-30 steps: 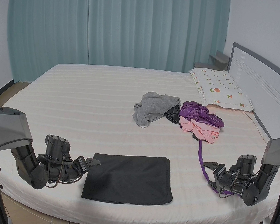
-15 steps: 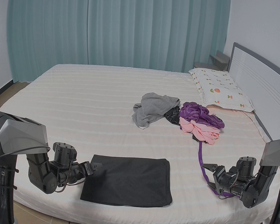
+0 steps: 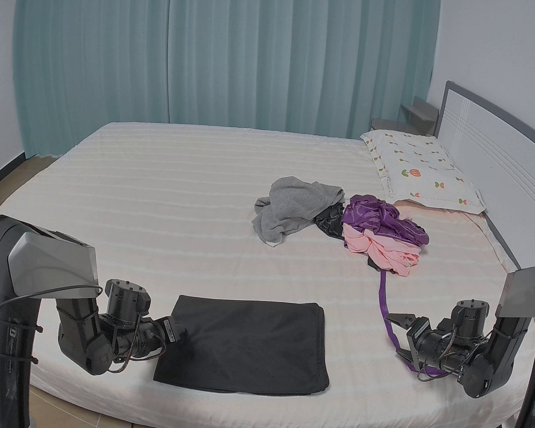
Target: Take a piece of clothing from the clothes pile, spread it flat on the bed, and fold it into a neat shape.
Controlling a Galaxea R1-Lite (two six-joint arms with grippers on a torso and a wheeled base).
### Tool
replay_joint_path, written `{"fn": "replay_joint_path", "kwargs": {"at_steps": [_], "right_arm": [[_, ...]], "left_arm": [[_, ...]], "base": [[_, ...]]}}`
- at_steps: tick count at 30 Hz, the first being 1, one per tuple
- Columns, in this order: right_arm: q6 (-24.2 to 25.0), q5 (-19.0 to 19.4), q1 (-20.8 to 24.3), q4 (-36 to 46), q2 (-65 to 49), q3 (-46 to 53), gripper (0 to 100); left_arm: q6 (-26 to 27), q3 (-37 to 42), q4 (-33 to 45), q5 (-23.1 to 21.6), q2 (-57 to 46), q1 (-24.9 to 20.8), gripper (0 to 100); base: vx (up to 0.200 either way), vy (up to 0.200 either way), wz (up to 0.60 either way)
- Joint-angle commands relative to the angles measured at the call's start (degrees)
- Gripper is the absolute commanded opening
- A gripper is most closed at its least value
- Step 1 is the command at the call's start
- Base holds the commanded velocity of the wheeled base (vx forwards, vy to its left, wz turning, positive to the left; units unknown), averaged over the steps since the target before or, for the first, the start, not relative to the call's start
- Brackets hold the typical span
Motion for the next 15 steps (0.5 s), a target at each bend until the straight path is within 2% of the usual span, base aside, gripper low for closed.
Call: {"fn": "replay_joint_path", "kwargs": {"at_steps": [1, 9, 15], "right_arm": [[0.0, 0.1, 0.0, 0.0, 0.1, 0.0, 100], [0.0, 0.1, -0.1, 0.0, 0.0, 0.1, 100], [0.0, 0.1, -0.1, 0.0, 0.0, 0.1, 100]], "left_arm": [[-0.1, 0.0, 0.0, 0.0, 0.2, 0.0, 0], [-3.2, -0.1, -0.1, 1.6, -0.3, -0.7, 0], [-3.3, 0.2, -0.3, 1.7, -0.4, -0.8, 0]], "base": [[0.0, 0.0, 0.0], [0.0, 0.0, 0.0], [0.0, 0.0, 0.0]]}}
